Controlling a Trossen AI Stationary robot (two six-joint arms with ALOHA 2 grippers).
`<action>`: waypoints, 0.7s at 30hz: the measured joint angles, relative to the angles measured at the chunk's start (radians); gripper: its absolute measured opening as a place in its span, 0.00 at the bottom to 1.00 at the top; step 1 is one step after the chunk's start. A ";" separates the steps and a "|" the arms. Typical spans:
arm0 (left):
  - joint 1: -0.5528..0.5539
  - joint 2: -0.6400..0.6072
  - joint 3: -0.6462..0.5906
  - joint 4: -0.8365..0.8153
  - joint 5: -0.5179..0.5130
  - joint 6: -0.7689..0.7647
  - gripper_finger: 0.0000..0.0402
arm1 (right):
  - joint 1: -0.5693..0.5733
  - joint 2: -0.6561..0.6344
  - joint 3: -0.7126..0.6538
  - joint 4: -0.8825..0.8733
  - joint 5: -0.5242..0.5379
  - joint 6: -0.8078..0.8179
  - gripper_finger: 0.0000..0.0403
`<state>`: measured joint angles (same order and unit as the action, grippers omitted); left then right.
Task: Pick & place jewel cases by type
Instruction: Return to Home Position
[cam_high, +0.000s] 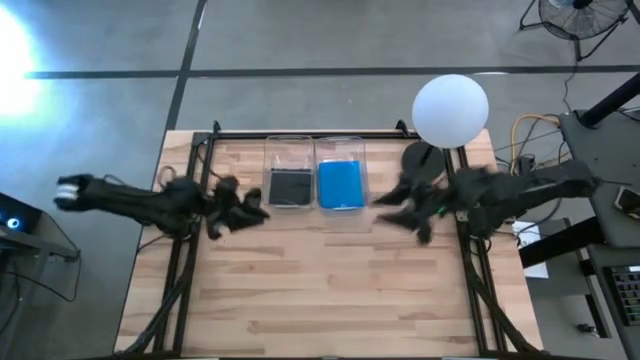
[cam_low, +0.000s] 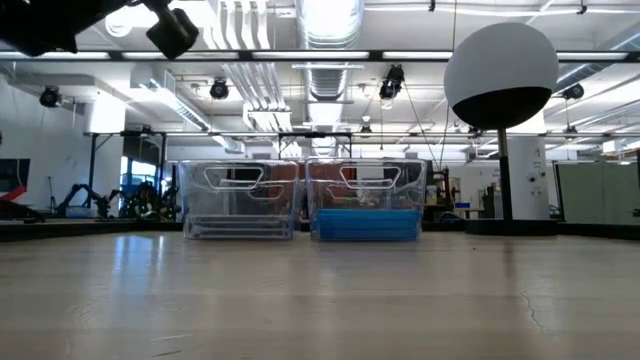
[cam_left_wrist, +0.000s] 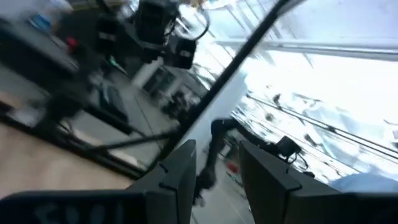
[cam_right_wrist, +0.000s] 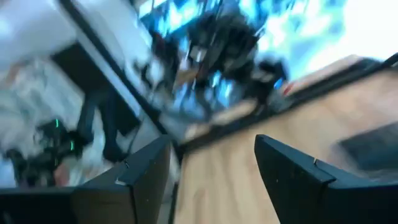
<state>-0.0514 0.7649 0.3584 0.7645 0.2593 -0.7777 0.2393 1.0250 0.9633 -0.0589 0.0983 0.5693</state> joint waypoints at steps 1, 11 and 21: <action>0.037 -0.050 0.000 -0.051 0.024 0.007 0.26 | -0.017 -0.055 -0.035 0.003 0.006 -0.013 0.57; 0.153 -0.498 -0.013 -0.756 0.003 0.227 0.26 | -0.030 -0.519 -0.499 0.195 0.167 -0.121 0.57; 0.152 -0.693 -0.200 -0.791 -0.025 0.218 0.26 | -0.032 -0.823 -0.844 0.373 0.170 -0.172 0.58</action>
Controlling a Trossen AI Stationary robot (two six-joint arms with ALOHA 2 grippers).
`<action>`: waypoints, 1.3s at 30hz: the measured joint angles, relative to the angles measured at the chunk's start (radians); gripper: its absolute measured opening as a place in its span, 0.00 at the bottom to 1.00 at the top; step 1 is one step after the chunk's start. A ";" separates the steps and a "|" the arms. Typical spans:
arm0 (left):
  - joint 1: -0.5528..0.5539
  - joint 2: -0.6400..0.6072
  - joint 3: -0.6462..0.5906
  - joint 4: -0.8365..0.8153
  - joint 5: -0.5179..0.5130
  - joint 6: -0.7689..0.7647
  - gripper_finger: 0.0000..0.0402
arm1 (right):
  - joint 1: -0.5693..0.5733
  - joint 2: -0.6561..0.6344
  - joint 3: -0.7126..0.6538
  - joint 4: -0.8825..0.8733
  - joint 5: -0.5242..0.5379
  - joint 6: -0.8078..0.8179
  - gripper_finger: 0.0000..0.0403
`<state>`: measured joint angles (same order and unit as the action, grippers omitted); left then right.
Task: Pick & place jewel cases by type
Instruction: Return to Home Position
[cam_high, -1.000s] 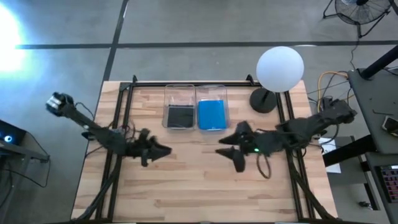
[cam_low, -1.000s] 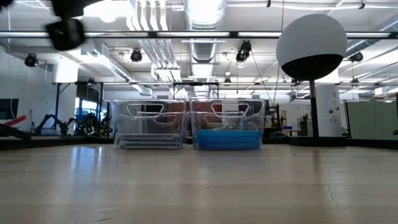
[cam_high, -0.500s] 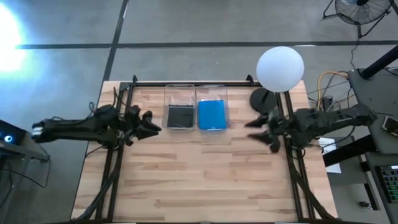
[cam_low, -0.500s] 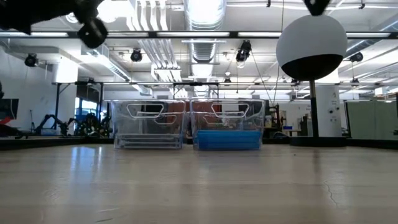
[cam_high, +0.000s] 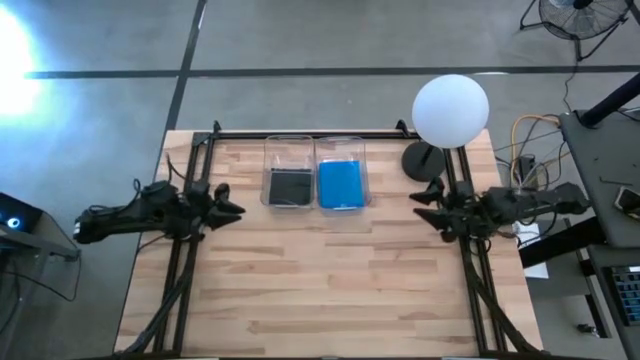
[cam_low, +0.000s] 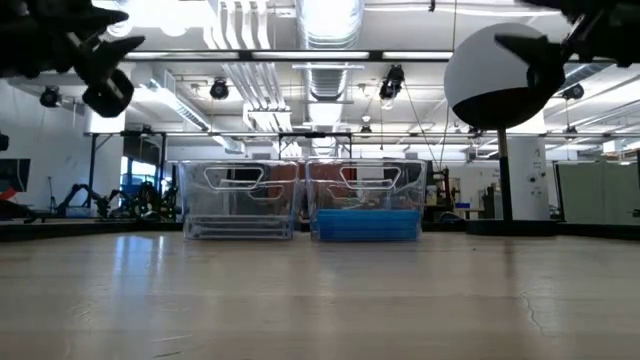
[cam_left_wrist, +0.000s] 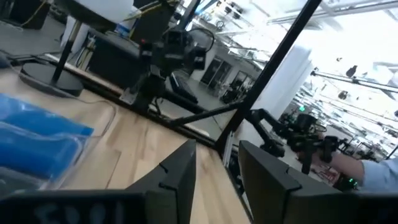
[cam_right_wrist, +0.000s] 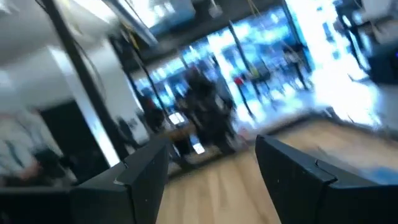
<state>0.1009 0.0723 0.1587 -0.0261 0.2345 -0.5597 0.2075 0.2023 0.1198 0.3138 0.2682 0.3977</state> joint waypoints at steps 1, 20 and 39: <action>0.000 -0.006 -0.017 0.007 0.000 0.000 0.26 | 0.001 -0.021 -0.012 0.021 -0.002 0.000 0.58; -0.033 -0.041 -0.146 0.106 -0.061 -0.024 0.26 | -0.006 -0.079 -0.110 -0.044 0.094 -0.356 0.58; -0.031 -0.010 -0.149 0.042 -0.248 0.207 0.26 | -0.008 -0.043 -0.110 -0.048 0.230 -0.615 0.57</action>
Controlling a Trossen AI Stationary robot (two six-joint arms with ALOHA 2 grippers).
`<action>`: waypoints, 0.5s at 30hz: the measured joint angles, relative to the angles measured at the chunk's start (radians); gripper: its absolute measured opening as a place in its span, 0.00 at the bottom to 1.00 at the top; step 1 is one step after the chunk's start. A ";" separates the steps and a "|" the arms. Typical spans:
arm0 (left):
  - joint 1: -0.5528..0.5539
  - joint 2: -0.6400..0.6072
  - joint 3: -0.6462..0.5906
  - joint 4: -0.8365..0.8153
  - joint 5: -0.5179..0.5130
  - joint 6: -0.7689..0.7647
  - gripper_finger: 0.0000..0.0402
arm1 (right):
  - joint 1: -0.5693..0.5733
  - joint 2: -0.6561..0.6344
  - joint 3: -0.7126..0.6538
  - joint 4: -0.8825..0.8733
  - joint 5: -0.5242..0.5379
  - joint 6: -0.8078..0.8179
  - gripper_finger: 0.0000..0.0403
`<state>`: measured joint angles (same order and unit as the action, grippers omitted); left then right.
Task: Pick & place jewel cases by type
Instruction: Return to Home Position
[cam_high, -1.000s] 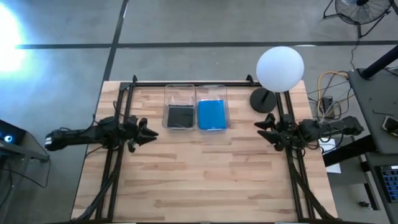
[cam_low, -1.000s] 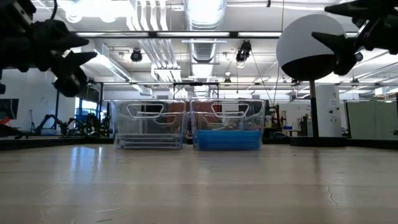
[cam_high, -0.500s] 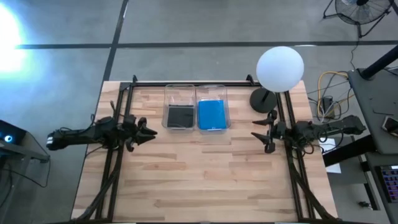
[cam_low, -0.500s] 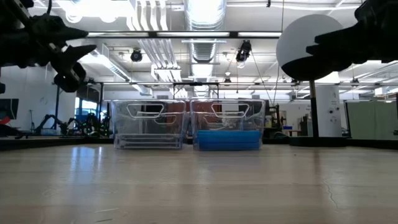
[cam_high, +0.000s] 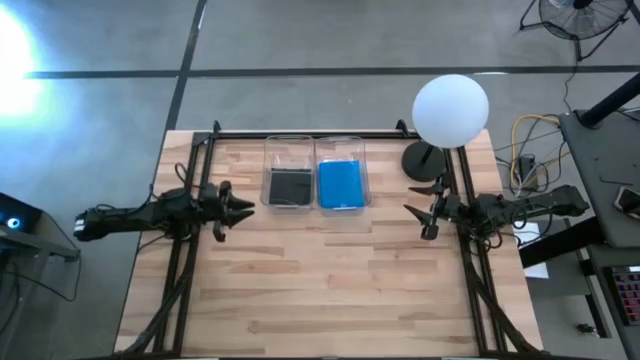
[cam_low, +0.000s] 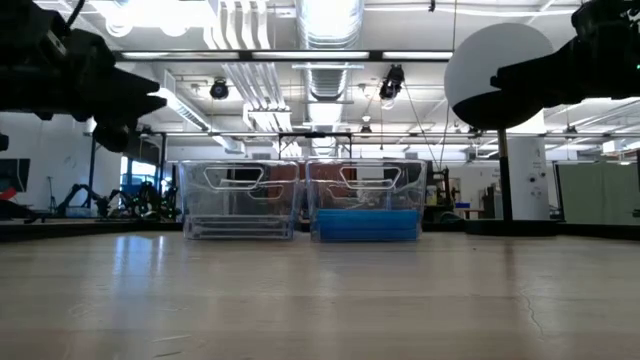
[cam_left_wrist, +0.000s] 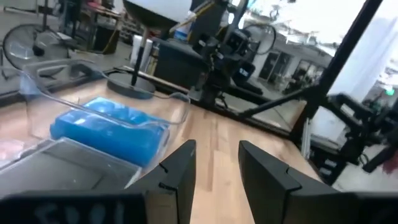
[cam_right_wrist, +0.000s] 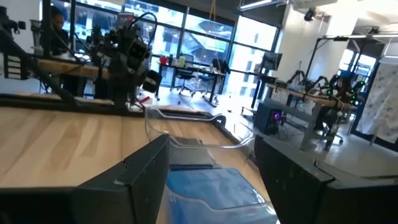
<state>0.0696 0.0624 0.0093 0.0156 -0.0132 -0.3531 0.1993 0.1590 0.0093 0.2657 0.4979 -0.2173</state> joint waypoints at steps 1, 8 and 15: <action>0.000 0.001 0.000 0.001 -0.004 -0.008 0.26 | 0.000 0.000 0.000 -0.001 0.000 0.000 0.58; 0.000 0.005 0.000 0.001 -0.009 -0.071 0.26 | 0.000 0.000 0.000 0.000 0.000 0.000 0.60; 0.000 0.005 -0.001 0.000 -0.011 -0.072 0.26 | 0.000 0.000 0.000 0.000 0.000 0.000 0.58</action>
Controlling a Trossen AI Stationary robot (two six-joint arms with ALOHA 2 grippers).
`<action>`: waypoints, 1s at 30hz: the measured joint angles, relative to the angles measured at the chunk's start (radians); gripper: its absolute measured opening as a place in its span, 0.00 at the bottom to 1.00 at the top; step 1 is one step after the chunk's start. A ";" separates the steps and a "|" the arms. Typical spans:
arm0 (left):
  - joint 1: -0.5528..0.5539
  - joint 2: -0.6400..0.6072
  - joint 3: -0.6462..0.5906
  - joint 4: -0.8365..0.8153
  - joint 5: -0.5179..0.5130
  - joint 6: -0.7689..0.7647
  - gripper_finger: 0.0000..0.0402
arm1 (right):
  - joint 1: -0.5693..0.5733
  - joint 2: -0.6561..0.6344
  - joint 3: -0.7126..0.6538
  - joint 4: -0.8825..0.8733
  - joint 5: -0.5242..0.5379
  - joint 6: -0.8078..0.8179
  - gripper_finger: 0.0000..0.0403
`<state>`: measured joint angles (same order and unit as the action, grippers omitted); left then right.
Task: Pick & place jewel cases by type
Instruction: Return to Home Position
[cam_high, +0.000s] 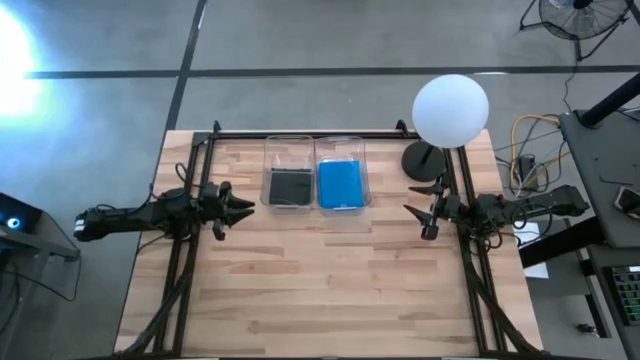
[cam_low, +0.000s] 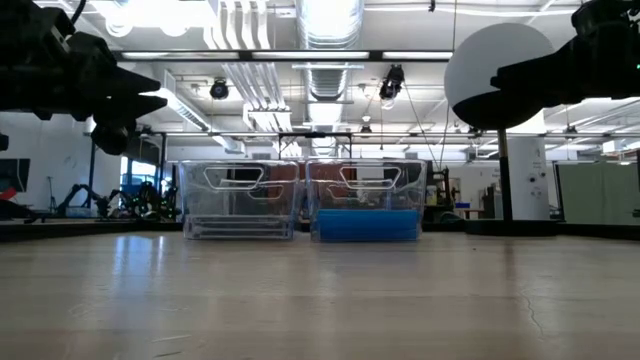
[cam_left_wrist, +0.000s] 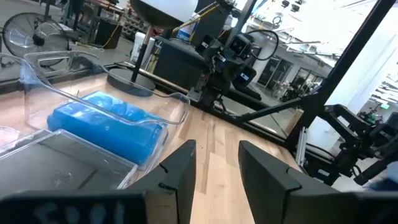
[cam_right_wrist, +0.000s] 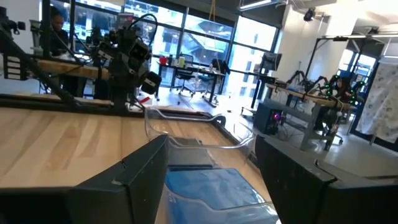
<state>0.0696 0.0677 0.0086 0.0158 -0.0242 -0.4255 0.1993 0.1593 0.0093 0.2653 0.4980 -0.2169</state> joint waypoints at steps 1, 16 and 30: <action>0.000 0.000 0.000 0.000 0.000 0.000 0.26 | 0.000 0.000 0.000 0.000 0.000 0.000 0.58; 0.000 0.000 -0.002 0.009 -0.002 -0.001 0.26 | 0.000 0.000 0.000 0.000 0.000 0.000 0.58; 0.000 0.000 -0.002 0.010 -0.002 -0.001 0.26 | 0.000 0.000 0.001 0.000 0.000 0.000 0.60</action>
<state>0.0692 0.0677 0.0067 0.0254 -0.0257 -0.4267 0.1993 0.1593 0.0101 0.2657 0.4980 -0.2172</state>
